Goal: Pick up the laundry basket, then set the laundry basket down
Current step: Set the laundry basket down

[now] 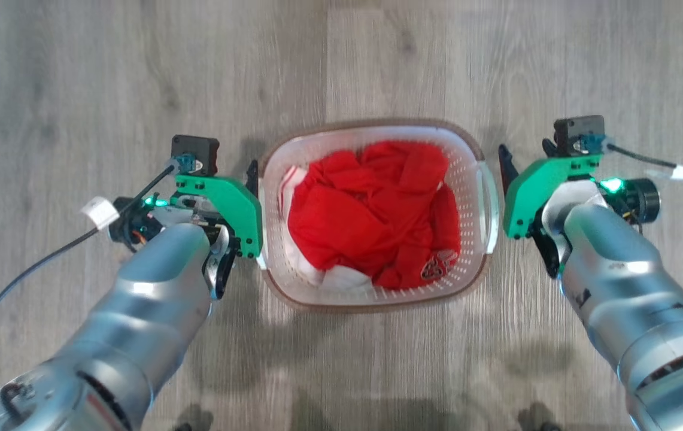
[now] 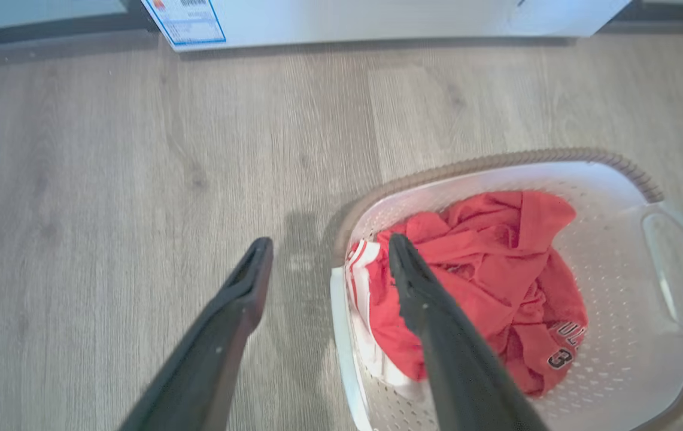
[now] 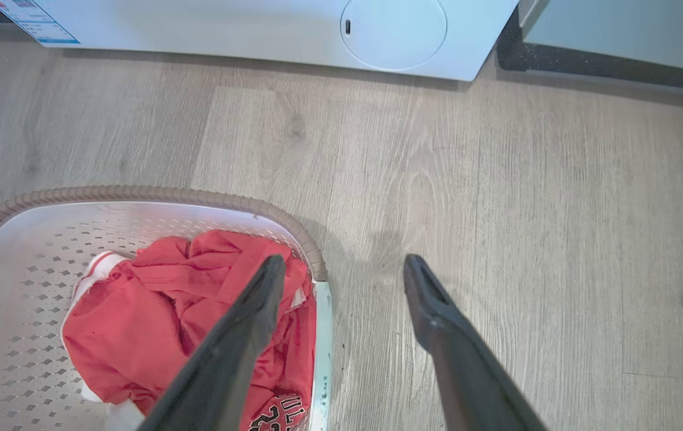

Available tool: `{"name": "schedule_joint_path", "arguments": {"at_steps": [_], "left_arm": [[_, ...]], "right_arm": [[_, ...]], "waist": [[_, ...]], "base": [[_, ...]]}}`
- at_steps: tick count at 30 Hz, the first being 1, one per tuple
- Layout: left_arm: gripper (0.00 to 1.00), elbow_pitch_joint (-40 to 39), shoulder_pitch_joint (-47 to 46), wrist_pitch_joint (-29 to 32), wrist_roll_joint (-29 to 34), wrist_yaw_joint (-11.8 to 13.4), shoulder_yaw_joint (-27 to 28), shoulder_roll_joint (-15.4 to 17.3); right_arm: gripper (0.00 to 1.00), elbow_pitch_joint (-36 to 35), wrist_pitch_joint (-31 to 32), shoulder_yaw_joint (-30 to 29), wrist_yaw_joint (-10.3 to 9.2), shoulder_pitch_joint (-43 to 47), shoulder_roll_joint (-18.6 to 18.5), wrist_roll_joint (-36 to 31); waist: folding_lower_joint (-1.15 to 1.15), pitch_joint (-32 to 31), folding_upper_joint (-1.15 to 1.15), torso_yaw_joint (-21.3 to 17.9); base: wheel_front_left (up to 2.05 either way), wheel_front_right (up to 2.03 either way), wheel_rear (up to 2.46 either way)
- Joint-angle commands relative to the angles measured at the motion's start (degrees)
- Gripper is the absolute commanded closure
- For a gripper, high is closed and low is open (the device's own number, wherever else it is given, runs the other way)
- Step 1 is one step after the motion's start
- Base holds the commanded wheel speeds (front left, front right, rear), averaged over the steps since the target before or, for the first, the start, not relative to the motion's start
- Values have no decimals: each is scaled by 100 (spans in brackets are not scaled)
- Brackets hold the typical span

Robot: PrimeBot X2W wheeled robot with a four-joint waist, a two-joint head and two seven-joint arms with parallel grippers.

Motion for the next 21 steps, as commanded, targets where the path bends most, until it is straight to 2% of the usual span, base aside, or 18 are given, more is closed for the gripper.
{"name": "schedule_joint_path", "arguments": {"at_steps": [1, 5, 12, 17, 21], "left_arm": [[0, -228, 54, -70, 161, 80, 261, 245], [0, -927, 458, -71, 717, 270, 819, 500], [0, -2254, 1464, -71, 1835, 523, 2118, 863], [0, -3130, 2293, -72, 2582, 570, 3007, 945], [0, -3771, 2944, -72, 3106, 540, 3595, 919]], "right_arm": [[0, -68, -105, 13, 13, 214, 99, -63], [0, -265, -154, -114, 13, 419, 99, -172], [0, -1382, -158, -980, 13, 1098, 82, -934], [0, -2308, -159, -1649, 13, 1806, 93, -1550], [0, -3024, -159, -1790, 13, 2386, 96, -1641]], "waist": [[1, -363, -1, 61], [1, -748, -1, 54], [1, -1269, -1, -42], [1, -1636, -1, -90], [1, -1942, -1, -100]], "base": [[0, 0, 0], [0, 0, 0], [0, 0, 0], [0, 0, 0], [0, 0, 0]]}}
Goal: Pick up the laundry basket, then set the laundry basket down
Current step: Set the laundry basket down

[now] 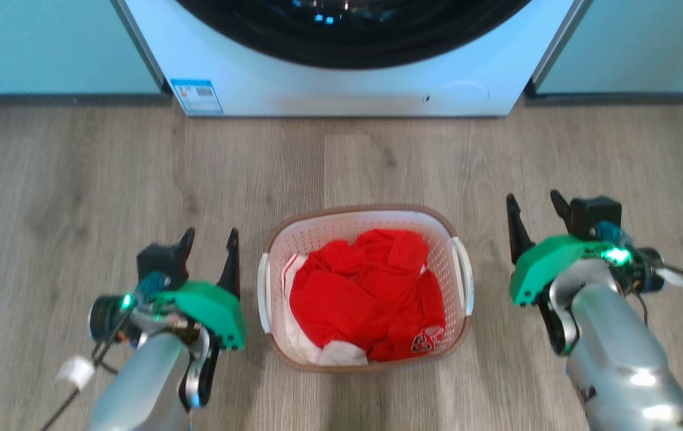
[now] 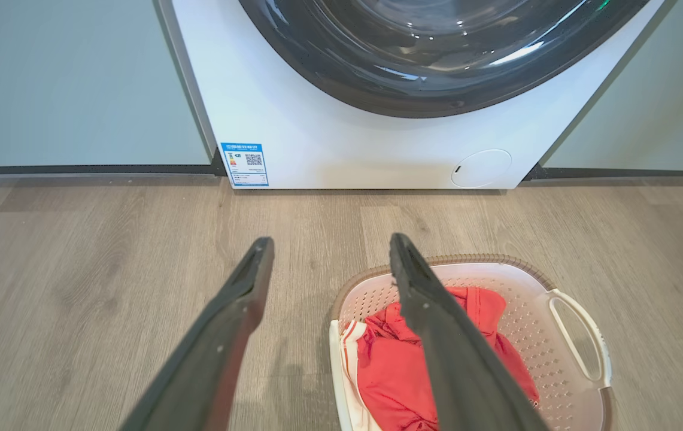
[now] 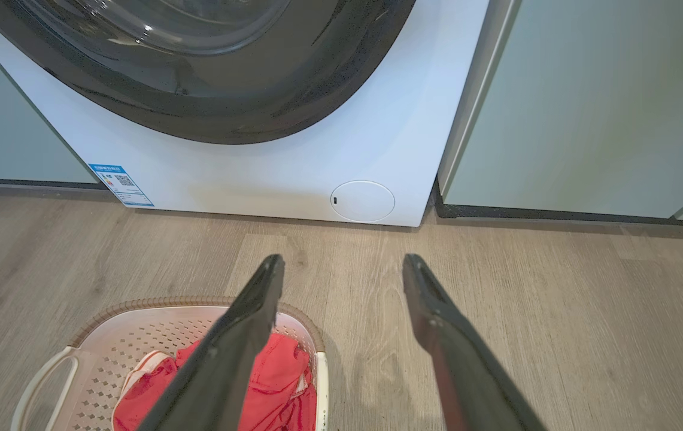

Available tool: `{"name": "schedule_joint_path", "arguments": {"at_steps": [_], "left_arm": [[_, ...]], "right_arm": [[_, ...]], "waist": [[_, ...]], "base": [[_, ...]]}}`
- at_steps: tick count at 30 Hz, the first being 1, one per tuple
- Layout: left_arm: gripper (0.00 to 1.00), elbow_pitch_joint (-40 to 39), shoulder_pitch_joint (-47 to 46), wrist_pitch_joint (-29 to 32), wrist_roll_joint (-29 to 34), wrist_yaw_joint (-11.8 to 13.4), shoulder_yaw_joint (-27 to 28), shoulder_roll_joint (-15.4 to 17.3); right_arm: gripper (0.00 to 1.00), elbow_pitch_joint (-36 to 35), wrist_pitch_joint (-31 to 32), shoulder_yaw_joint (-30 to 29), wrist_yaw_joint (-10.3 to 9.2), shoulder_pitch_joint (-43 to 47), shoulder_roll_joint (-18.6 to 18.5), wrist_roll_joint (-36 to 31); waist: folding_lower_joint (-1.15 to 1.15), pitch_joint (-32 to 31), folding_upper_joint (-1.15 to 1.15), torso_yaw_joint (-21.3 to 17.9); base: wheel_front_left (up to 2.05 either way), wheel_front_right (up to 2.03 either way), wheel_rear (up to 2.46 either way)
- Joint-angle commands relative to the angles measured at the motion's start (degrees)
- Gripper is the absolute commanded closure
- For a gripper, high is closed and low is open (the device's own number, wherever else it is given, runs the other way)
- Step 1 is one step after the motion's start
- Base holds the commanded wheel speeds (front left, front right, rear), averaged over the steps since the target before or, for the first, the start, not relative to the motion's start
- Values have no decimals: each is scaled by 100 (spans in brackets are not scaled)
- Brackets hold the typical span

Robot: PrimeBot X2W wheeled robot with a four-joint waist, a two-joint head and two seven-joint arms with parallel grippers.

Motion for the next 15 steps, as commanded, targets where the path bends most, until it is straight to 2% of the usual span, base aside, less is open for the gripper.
{"name": "schedule_joint_path", "arguments": {"at_steps": [1, 6, 15], "left_arm": [[0, -373, 128, -61, 209, 11, 403, 133], [0, -1227, 973, -61, 798, -49, 1114, 40], [0, -2152, 2004, -61, 1277, -189, 1765, -83]], "right_arm": [[0, -391, -77, 71, 13, 181, 89, -39], [0, -1314, -77, 18, 13, 977, 90, -10], [0, -2503, -77, -220, 13, 1988, 90, -27]], "waist": [[1, -259, 0, -20], [1, -697, 0, -25], [1, -1121, 0, -114]], "base": [[0, 0, 0], [0, 0, 0], [0, 0, 0]]}}
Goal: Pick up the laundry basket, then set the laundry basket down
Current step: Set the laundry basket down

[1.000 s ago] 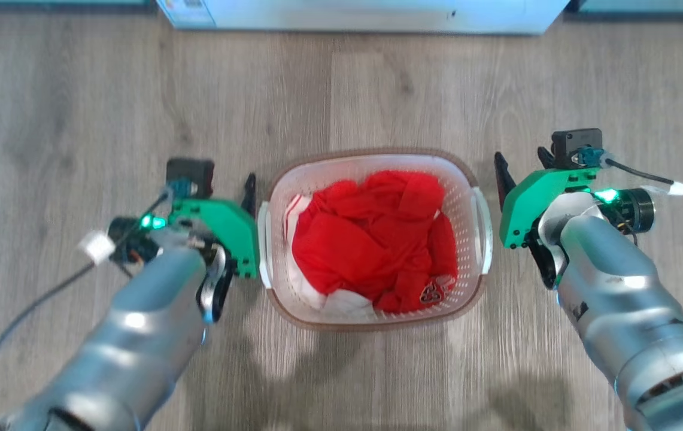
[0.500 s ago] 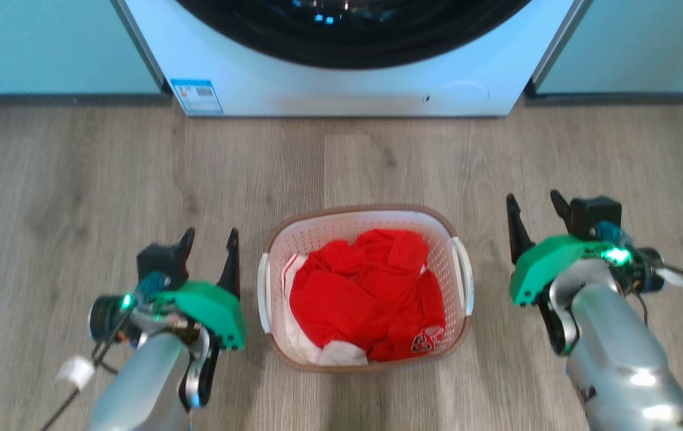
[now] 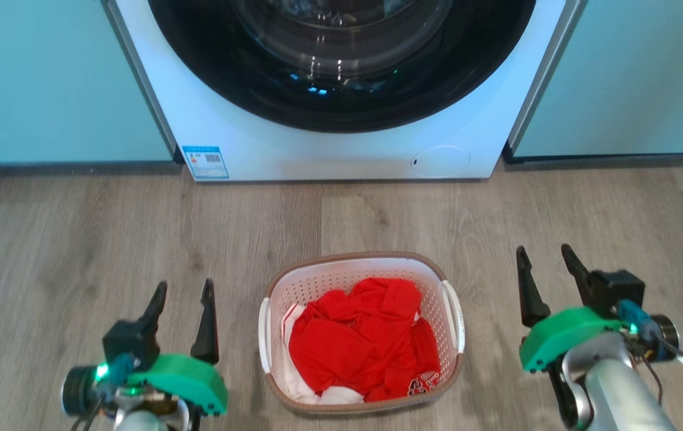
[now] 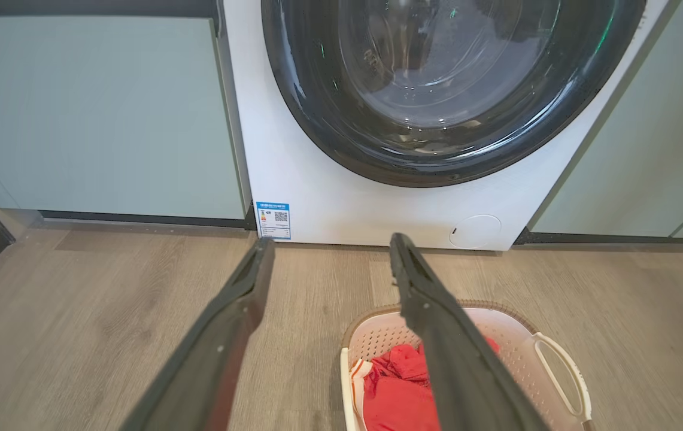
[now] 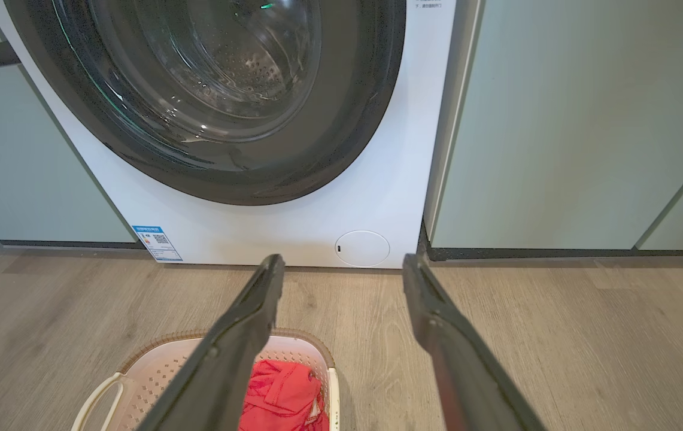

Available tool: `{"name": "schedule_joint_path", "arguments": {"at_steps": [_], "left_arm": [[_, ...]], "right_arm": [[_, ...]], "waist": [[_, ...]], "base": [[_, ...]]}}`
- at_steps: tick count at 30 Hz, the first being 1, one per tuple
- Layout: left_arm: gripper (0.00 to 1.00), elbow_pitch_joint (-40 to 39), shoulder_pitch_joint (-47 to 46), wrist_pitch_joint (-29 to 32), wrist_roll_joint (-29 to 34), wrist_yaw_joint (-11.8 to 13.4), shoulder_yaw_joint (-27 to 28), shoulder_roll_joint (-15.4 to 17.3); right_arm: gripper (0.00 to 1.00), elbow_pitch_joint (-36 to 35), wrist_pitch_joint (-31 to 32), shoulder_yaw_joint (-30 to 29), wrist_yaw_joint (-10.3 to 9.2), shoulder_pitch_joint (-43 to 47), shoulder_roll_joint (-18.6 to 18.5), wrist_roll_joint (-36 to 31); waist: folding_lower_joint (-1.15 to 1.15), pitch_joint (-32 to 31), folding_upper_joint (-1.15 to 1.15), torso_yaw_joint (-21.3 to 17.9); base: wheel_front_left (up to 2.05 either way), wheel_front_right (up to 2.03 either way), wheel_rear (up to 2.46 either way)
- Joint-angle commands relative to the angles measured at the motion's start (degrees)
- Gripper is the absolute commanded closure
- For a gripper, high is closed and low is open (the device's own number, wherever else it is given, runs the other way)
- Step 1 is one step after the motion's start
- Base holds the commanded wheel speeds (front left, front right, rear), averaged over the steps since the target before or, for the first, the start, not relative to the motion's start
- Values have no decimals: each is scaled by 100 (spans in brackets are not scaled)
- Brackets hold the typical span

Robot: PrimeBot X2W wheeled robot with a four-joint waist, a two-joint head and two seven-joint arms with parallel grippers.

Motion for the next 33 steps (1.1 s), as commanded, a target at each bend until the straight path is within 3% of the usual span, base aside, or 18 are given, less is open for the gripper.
{"name": "schedule_joint_path", "arguments": {"at_steps": [1, 14, 33], "left_arm": [[0, -232, -104, -54, 73, -19, 252, 48], [0, -969, 986, -54, 356, -128, 830, -131], [0, -1036, 1049, -54, 668, -306, 1000, -302]], "right_arm": [[0, -255, -77, 83, 13, -41, 41, -28], [0, -1232, -77, -77, 13, 1071, 41, -42], [0, -1384, -78, -122, 13, 1141, 41, -20]], "waist": [[1, -67, 0, -36], [1, -440, 0, -193], [1, -475, 0, -250]], "base": [[0, 0, 0], [0, 0, 0], [0, 0, 0]]}}
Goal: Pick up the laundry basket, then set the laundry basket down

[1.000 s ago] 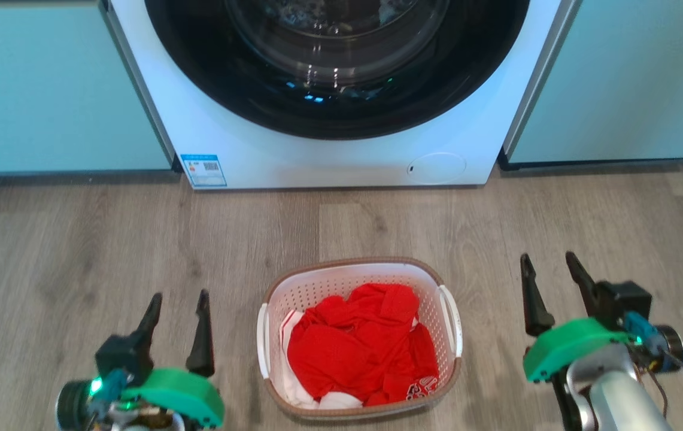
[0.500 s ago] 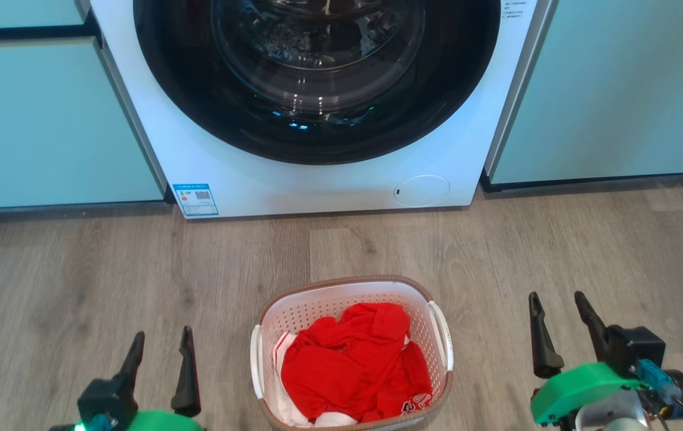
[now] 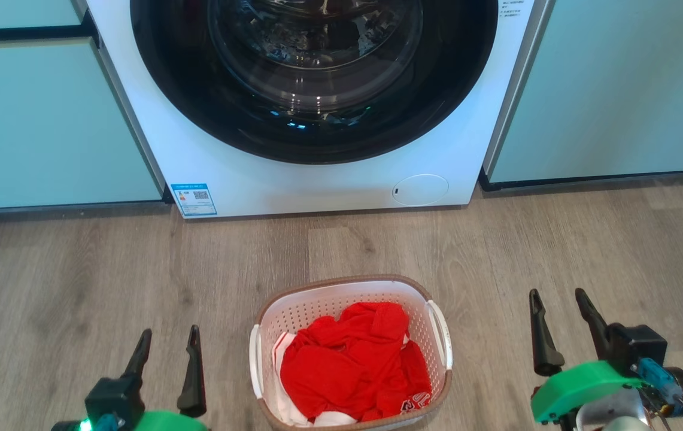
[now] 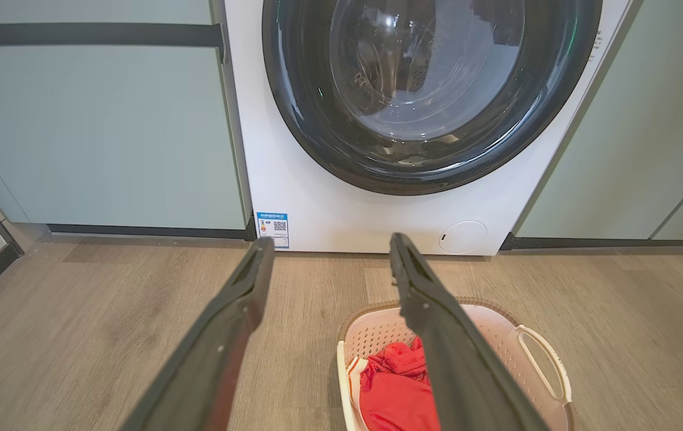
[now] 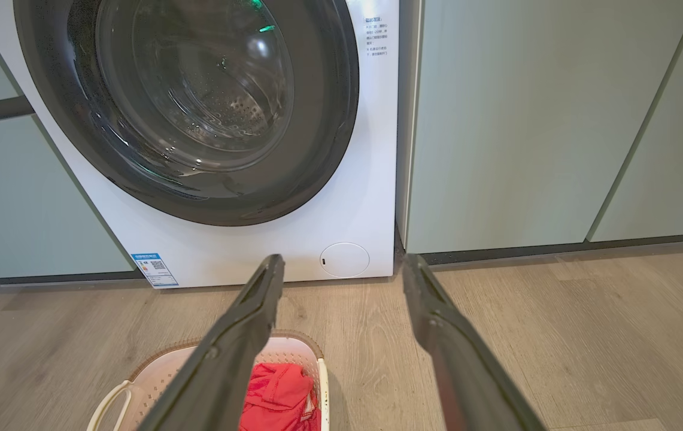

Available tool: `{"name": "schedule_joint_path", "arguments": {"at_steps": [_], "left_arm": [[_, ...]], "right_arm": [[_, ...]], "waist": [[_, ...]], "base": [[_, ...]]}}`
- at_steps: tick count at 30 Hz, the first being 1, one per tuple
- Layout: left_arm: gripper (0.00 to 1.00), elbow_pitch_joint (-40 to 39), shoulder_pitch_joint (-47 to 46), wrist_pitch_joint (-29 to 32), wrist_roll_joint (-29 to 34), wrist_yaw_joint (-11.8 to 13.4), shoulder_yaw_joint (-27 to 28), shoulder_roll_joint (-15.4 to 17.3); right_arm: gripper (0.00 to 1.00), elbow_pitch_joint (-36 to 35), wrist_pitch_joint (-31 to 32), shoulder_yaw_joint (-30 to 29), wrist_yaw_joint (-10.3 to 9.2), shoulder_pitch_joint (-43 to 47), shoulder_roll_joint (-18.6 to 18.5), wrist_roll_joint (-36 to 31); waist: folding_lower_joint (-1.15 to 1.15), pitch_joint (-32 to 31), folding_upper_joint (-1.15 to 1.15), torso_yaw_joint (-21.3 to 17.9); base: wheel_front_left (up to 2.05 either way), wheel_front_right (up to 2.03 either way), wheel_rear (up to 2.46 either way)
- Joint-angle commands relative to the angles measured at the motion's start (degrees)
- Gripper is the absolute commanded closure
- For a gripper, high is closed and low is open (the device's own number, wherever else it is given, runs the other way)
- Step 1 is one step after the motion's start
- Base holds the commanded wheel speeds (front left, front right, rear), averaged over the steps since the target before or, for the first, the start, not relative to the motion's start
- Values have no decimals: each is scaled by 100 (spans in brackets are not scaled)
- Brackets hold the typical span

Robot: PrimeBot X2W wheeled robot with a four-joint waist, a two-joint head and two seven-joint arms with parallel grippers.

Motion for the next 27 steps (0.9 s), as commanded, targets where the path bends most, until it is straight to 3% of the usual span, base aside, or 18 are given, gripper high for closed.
{"name": "schedule_joint_path", "arguments": {"at_steps": [1, 18, 19, 27], "left_arm": [[0, -182, -199, -54, 83, -14, 265, -45], [0, -202, -216, -55, 143, -162, 391, -141], [100, 21, -3, 1, 98, -149, 164, -118], [100, 463, 49, 79, -142, -174, 172, -132]], "right_arm": [[0, -181, -78, 89, 13, -138, -40, -21], [0, -138, -78, 58, 13, -185, -40, -17], [100, 28, 2, -44, 0, -6, 2, 3], [100, 451, 57, -11, 0, 81, 6, 249]], "waist": [[0, 1, 0, 1], [0, 10, 0, -7], [0, 11, 0, -6], [0, 16, 0, -4]], "base": [[0, 0, 0], [0, 0, 0], [0, 0, 0], [0, 0, 0]]}}
